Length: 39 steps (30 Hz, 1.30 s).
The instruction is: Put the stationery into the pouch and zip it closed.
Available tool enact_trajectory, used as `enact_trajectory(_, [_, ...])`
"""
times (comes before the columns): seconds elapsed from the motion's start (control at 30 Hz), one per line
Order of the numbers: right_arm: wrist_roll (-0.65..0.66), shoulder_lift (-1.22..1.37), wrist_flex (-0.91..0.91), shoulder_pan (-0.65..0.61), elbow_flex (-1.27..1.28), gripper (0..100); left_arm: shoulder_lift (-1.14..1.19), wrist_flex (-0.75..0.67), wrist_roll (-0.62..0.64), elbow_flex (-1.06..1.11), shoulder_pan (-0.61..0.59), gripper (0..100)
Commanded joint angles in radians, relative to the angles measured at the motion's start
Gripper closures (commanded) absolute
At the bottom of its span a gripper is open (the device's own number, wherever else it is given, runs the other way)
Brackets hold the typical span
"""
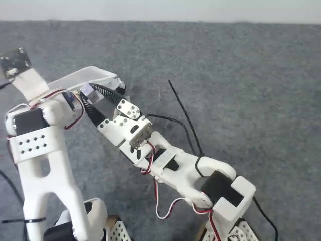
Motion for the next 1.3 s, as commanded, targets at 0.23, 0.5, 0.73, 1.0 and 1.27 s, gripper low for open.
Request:
enact_trajectory(0.23, [-0.252,-0.007,0.151,0.039,-0.121,99.3,-0.011,-0.014,-0.012,-0.015,0.005,99])
enact_trajectory(0.5, [-0.356,-0.007,0.263,0.091,-0.175,99.3,-0.011,-0.014,-0.012,-0.015,0.005,99])
enact_trajectory(0.73, [-0.356,-0.005,0.263,0.085,-0.173,99.3,-0.011,-0.015,-0.012,-0.015,0.005,99])
enact_trajectory(1.0, [-0.356,0.137,0.255,0.085,-0.298,99.2,-0.011,-0.015,-0.012,-0.015,0.003,99])
enact_trajectory(1.27, [-0.285,0.168,0.228,0.082,-0.293,99.2,-0.011,-0.015,-0.012,-0.015,-0.025,99])
